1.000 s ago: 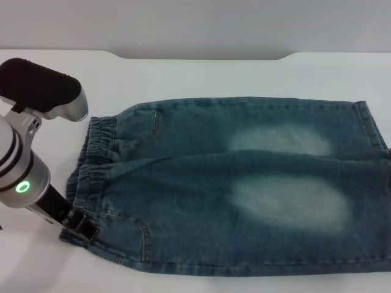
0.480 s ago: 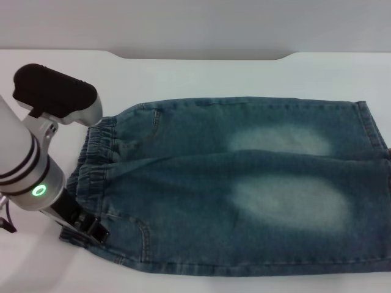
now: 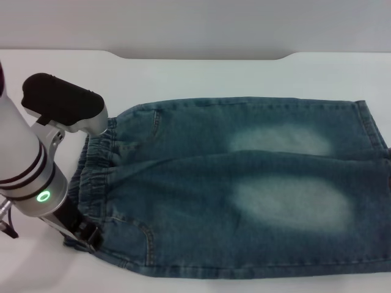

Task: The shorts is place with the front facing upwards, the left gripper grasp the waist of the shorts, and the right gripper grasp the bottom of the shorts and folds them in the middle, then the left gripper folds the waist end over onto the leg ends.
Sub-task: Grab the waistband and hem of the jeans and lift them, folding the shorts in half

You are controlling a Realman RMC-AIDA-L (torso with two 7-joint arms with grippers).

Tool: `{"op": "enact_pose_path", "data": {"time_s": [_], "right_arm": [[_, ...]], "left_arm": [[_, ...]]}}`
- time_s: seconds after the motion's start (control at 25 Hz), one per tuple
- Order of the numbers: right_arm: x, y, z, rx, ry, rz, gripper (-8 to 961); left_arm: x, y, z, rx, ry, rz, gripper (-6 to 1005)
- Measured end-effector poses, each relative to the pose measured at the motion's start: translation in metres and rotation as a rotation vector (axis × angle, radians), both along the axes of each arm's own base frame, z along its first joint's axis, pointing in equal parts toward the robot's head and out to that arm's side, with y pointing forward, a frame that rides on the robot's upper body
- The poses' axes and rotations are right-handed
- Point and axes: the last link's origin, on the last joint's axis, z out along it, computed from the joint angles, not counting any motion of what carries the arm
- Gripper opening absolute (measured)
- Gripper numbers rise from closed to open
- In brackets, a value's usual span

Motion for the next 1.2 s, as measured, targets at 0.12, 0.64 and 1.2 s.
{"op": "enact_pose_path", "data": {"time_s": [0.12, 0.64, 1.2], "right_arm": [[-0.001, 0.000, -0.001, -0.007, 0.002, 0.002, 816], [-0.003, -0.001, -0.007, -0.027, 0.023, 0.000, 815], [0.023, -0.011, -0.052, -0.156, 0.221, -0.117, 812]], "left_arm": [[-0.001, 0.001, -0.001, 0.003, 0.000, 0.004, 511], [0.000, 0.003, -0.001, 0.016, -0.009, -0.005, 222], [0.008, 0.009, -0.003, 0.022, -0.020, -0.045, 63]]}}
